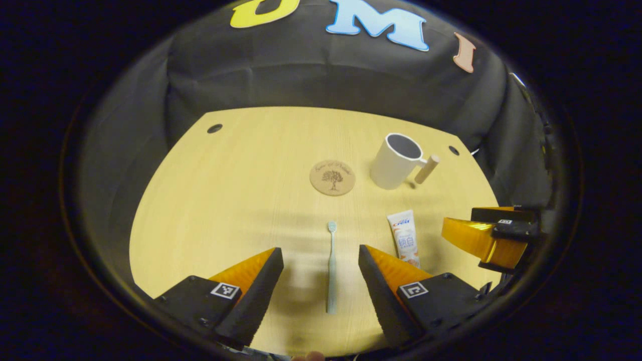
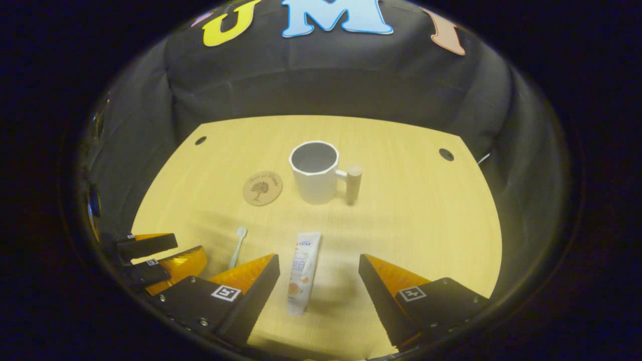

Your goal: Put the toothbrush and toothpaste on the desktop into the cup, then pick up the cup and place it on the coaster on the desktop.

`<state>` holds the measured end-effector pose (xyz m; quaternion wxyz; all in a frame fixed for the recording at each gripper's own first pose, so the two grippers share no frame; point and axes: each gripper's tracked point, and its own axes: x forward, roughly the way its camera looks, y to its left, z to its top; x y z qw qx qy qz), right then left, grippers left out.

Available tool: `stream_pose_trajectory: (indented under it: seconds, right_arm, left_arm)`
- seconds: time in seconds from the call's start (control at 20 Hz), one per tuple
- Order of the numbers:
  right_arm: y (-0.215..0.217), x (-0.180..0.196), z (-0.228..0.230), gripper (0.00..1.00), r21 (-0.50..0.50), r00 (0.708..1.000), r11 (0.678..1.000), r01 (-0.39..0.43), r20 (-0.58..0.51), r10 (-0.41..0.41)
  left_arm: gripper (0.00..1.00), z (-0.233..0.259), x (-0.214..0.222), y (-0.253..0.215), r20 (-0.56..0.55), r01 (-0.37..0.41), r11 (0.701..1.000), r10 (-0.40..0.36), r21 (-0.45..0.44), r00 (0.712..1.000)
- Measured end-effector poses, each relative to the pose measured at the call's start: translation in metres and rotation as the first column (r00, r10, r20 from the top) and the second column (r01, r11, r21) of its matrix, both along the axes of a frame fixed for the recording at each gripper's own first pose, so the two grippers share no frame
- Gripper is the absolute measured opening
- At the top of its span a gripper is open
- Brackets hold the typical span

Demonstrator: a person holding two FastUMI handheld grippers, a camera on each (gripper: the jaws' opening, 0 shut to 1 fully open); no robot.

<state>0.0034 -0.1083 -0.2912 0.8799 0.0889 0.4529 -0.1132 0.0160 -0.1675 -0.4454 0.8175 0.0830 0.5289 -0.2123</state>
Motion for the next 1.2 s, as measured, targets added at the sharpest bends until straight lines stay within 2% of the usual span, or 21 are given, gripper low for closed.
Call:
stream_pose_trajectory:
  seconds: [0.25,0.35,0.5,0.85,1.2]
  right_arm:
    - [0.010,0.003,-0.031,0.98,0.058,0.995,0.998,0.000,-0.096,0.006]
    - [0.010,0.004,-0.041,1.00,0.072,0.991,0.997,0.005,-0.133,0.005]
    - [0.009,0.006,-0.053,0.98,0.094,0.983,0.995,0.025,-0.182,-0.007]
    - [0.010,0.007,-0.073,0.96,0.109,0.965,0.993,0.043,-0.261,-0.013]
    - [0.013,0.007,-0.087,0.98,0.121,0.945,0.991,0.054,-0.326,-0.012]
  left_arm:
    - [1.00,-0.027,-0.002,0.000,-0.090,-0.028,0.999,0.030,0.026,0.995]
    - [1.00,-0.038,-0.005,0.002,-0.125,-0.023,0.998,0.029,0.051,0.992]
    - [1.00,-0.051,-0.009,0.001,-0.174,-0.006,0.997,0.019,0.074,0.985]
    - [0.99,-0.073,-0.017,0.006,-0.254,0.011,0.987,0.030,0.159,0.967]
    - [0.99,-0.087,-0.023,0.012,-0.316,0.016,0.976,0.055,0.218,0.947]
